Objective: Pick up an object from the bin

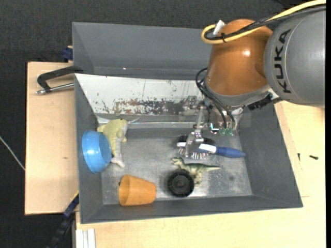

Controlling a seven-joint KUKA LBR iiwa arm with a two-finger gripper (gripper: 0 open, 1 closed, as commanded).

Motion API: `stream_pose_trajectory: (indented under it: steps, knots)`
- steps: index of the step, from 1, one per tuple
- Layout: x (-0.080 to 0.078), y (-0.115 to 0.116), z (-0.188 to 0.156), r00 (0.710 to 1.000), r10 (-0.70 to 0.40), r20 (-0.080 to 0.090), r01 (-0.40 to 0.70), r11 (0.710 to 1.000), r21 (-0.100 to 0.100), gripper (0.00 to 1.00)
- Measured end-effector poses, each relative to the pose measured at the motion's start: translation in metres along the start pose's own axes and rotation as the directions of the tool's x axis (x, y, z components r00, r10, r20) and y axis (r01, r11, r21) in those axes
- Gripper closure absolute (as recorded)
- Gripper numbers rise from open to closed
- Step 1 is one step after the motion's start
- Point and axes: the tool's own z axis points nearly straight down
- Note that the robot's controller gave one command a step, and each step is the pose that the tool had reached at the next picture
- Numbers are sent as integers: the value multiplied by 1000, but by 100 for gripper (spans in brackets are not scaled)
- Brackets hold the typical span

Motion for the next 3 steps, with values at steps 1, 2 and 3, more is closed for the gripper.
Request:
stream_pose_trajectory:
  steps: [1, 2, 3]
  knots:
    - [23, -16, 132, 959, -284, 12, 284, 959, 3, 0]
    - [24, -11, 130, 958, -288, 12, 288, 958, -5, 100]
    - [37, 24, -22, 821, -571, 19, 570, 821, 9, 100]
